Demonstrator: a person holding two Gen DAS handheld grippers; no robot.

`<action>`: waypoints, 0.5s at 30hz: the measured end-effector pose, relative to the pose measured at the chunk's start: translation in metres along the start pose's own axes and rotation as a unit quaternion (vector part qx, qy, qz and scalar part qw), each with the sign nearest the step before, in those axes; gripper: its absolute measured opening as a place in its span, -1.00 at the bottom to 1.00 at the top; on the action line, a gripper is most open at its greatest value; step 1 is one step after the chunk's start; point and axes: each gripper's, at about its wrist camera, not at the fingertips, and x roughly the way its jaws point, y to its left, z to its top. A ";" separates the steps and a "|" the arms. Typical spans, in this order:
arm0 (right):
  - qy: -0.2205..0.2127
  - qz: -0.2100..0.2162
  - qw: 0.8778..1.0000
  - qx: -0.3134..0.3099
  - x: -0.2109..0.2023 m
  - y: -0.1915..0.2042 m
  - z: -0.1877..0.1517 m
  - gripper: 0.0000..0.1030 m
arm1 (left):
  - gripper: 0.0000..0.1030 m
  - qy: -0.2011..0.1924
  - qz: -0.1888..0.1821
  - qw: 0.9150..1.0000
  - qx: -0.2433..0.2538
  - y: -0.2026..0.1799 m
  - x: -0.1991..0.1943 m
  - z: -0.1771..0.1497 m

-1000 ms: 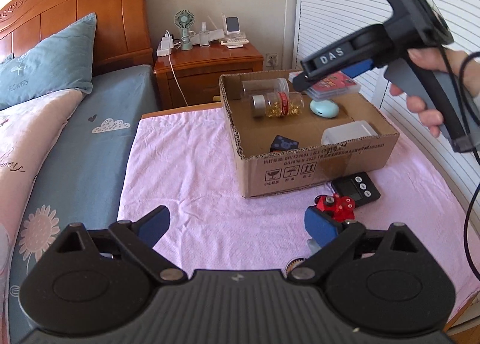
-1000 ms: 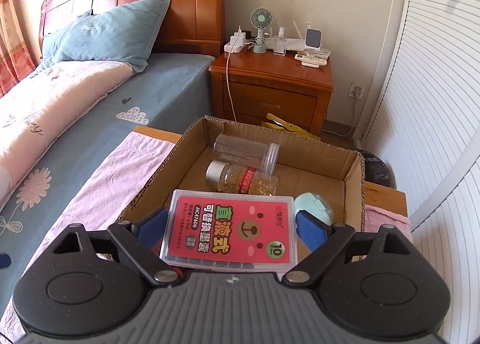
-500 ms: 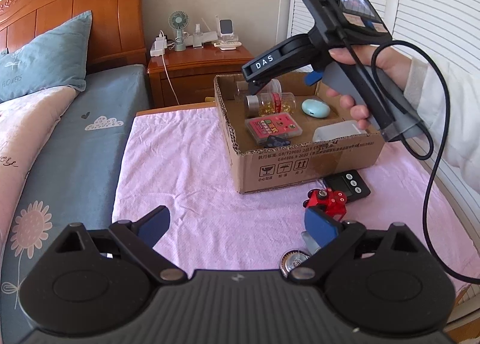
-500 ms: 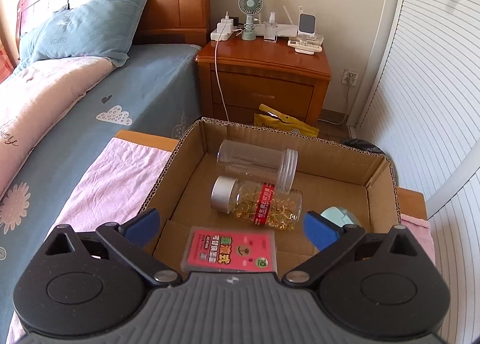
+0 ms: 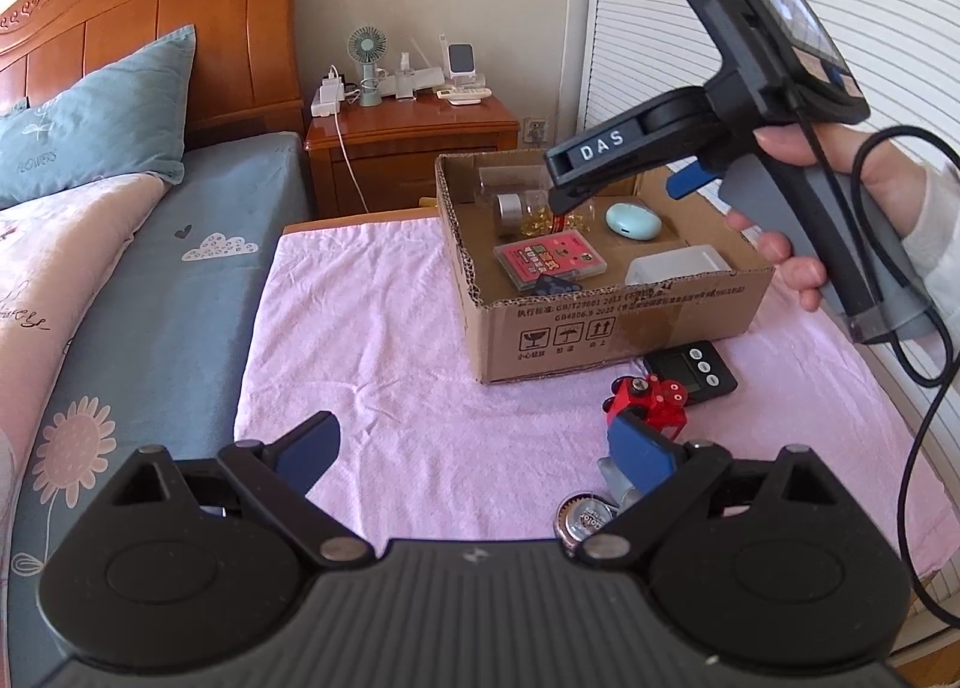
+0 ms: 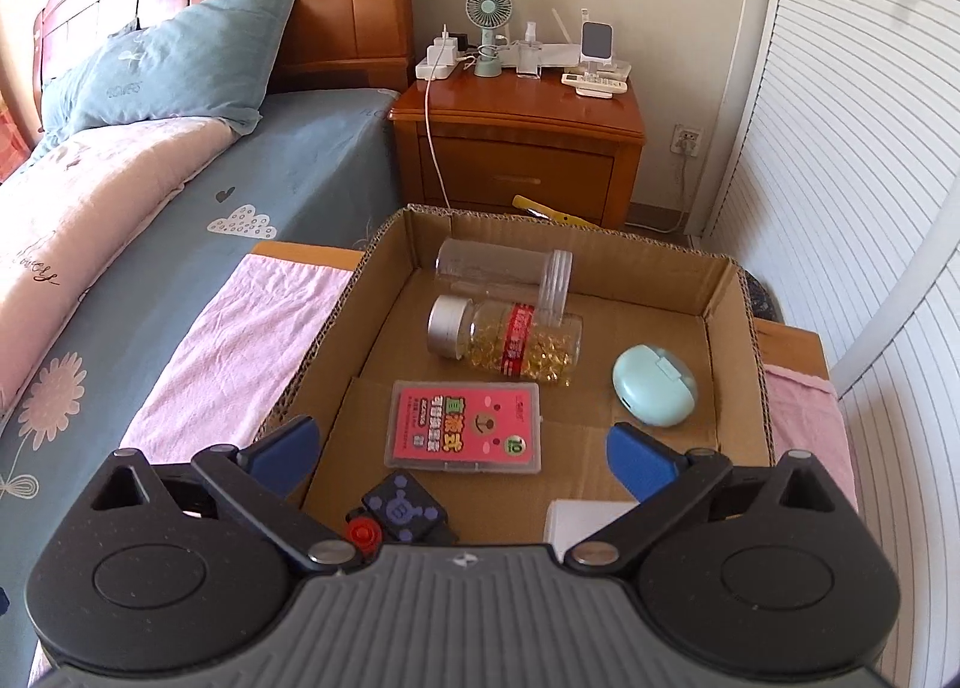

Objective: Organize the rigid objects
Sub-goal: 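Move the left tool to the gray elephant toy while the right tool approaches the black timer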

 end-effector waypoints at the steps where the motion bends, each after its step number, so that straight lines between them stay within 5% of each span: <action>1: 0.000 -0.004 1.000 0.000 -0.003 -0.001 -0.006 1.00 | 0.86 0.000 0.002 1.000 -0.001 0.000 -0.001 -0.001; 9: 0.009 -0.021 1.000 0.021 -0.024 -0.023 -0.056 1.00 | 0.86 0.001 0.002 1.000 -0.002 -0.004 -0.008 -0.006; 15: 0.065 -0.029 0.997 0.042 -0.004 -0.044 -0.084 1.00 | 0.86 0.003 -0.002 1.000 0.004 -0.009 -0.007 -0.007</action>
